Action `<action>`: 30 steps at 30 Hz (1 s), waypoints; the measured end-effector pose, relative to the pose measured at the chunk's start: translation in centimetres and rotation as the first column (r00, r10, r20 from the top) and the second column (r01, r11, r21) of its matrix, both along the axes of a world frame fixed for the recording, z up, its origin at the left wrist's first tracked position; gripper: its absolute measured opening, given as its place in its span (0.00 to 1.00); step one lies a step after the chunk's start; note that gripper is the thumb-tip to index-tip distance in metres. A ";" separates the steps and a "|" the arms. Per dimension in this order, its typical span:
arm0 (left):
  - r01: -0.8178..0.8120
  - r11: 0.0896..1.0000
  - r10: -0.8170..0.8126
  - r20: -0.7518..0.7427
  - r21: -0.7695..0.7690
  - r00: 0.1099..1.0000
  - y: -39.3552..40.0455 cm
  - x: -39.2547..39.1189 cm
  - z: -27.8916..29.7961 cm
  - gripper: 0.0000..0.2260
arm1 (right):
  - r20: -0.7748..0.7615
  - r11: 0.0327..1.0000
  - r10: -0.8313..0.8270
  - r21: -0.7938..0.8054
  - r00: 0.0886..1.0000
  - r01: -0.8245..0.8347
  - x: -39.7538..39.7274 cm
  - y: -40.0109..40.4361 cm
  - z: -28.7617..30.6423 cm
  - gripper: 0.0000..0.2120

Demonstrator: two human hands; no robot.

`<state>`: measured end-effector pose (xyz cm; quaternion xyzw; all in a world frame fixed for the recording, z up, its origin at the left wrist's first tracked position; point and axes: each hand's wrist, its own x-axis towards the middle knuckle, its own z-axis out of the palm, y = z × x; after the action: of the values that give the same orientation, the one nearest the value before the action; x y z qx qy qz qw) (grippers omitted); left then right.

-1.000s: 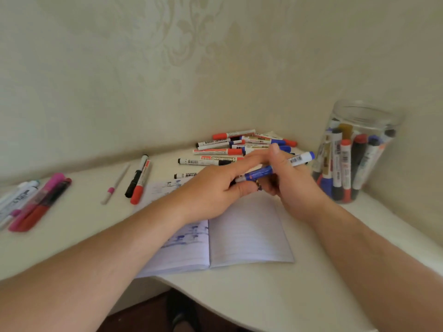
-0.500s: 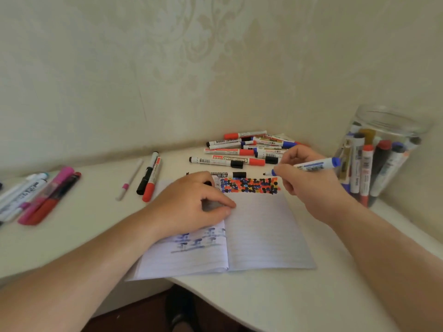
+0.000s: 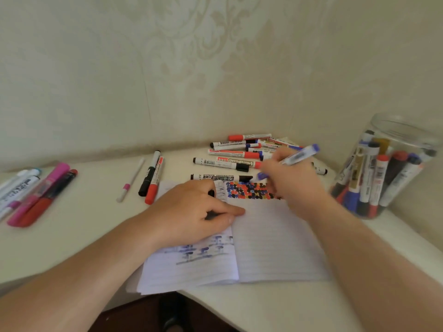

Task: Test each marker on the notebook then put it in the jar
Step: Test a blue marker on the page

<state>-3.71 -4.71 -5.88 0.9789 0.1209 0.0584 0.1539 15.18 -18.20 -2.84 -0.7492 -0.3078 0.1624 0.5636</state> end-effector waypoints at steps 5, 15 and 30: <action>0.023 0.999 -0.024 -0.049 -0.038 0.999 0.2 0.3 0.2 0.15 | 0.005 1.000 0.019 -0.022 1.000 -0.019 3.3 -3.7 1.9 0.10; 0.020 0.989 -0.007 -0.090 0.147 0.996 -6.1 7.8 2.5 0.22 | 0.085 0.996 -0.054 -0.063 0.995 0.059 4.2 -5.8 -1.9 0.10; -0.032 0.978 0.033 -0.002 0.206 0.999 -6.9 7.8 -0.4 0.24 | 0.207 0.965 -0.211 -0.111 0.955 0.238 3.7 -5.5 -2.1 0.12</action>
<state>4.07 -11.58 -6.27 0.9876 0.1305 0.0705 0.0506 18.83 -23.66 -4.92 -0.8280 -0.2622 0.0440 0.4937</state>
